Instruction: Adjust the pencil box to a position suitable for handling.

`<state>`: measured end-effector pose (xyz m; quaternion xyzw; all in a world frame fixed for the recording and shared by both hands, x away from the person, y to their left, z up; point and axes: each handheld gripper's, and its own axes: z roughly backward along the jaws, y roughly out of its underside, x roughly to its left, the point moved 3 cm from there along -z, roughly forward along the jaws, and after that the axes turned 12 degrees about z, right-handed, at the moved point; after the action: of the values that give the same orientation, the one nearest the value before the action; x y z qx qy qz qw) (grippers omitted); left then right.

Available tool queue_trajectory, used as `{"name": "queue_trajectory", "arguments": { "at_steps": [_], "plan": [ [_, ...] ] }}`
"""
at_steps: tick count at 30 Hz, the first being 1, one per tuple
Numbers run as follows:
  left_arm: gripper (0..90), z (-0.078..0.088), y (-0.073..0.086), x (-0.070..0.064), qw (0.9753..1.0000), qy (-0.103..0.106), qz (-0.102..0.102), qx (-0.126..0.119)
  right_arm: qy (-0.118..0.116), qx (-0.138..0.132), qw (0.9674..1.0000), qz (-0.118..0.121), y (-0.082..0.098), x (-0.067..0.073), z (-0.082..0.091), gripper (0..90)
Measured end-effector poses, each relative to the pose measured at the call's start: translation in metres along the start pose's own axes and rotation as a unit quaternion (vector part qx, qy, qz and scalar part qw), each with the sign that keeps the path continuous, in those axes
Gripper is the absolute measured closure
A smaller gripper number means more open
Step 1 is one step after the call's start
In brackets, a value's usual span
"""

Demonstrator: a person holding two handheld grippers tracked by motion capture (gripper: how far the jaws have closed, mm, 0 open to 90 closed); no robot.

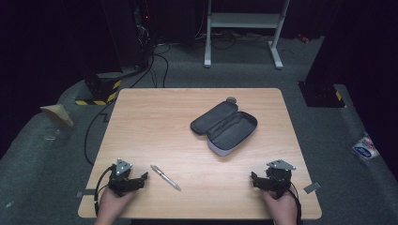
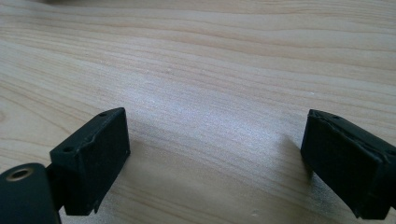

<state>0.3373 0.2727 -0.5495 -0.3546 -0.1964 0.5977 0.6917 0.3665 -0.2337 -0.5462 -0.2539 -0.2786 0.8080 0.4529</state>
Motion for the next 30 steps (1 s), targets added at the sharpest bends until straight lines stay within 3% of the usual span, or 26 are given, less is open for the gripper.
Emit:
{"name": "queue_trajectory", "arguments": {
  "at_steps": [20, 27, 30],
  "plan": [
    [19.2, -0.0003, -0.0001, -0.0015, 1.0000, -0.008, 0.005, -0.002, -0.005, -0.001, 1.0000, 0.006, 0.0003, 0.0000, 0.0005, 8.1],
    [19.9, 0.0025, 0.0033, -0.0052, 0.9996, -0.019, 0.020, -0.005, -0.012, -0.005, 0.9998, 0.012, 0.0006, -0.0007, 0.0018, 12.9],
    [18.0, 0.0019, 0.0027, -0.0038, 0.9999, -0.009, 0.007, -0.001, -0.013, -0.014, 0.9996, 0.022, 0.0010, -0.0001, 0.0051, 13.8]
  ]
}}
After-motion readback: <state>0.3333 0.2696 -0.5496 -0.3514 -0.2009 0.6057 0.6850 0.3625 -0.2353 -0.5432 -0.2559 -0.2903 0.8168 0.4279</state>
